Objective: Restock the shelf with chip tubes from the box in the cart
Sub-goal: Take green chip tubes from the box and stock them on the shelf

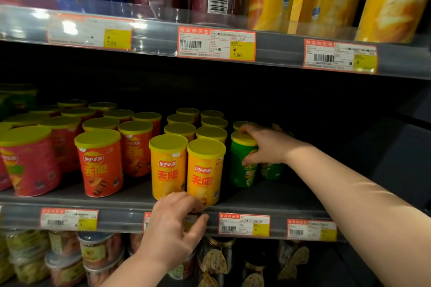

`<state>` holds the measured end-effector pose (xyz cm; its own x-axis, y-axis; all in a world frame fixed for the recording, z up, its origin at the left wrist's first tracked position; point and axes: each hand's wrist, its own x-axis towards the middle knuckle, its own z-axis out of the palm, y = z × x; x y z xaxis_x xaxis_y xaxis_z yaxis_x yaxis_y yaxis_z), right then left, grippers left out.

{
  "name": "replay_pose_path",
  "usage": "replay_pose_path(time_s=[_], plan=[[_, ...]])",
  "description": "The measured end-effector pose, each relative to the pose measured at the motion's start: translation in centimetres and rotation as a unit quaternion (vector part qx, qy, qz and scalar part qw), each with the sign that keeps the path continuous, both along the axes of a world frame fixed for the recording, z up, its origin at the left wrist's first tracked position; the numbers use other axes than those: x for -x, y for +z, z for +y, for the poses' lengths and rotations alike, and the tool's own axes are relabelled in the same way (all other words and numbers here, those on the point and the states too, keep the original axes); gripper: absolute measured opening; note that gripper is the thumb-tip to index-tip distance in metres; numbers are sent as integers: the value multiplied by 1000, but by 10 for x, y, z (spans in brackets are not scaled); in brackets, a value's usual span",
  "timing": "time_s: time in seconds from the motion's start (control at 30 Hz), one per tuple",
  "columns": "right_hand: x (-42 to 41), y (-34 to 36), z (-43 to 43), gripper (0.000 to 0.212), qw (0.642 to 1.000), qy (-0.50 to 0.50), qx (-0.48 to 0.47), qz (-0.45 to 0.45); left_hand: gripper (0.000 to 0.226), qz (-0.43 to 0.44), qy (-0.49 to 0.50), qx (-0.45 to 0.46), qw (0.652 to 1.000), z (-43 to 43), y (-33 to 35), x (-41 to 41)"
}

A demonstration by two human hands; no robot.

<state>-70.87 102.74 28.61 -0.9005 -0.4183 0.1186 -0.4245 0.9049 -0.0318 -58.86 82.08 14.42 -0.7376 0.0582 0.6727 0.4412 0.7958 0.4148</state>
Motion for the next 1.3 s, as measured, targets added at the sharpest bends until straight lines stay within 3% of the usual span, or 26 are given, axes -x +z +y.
replay_pose_path(time_s=[0.37, 0.7, 0.87, 1.07, 1.3], plan=[[34, 1, -4, 87, 999, -27, 21, -6, 19, -23, -4, -27, 999, -2, -1, 0], [44, 7, -3, 85, 999, 13, 25, -37, 22, -15, 23, -7, 1000, 2, -1, -2], [48, 7, 3, 77, 998, 31, 40, -47, 12, -13, 36, -5, 999, 8, -1, -5], [47, 8, 7, 75, 999, 34, 35, -4, 26, 3, 95, 38, 995, 22, 4, -14], [46, 2, 7, 78, 999, 25, 33, 20, 31, -38, 129, 38, 990, 30, 7, -23]])
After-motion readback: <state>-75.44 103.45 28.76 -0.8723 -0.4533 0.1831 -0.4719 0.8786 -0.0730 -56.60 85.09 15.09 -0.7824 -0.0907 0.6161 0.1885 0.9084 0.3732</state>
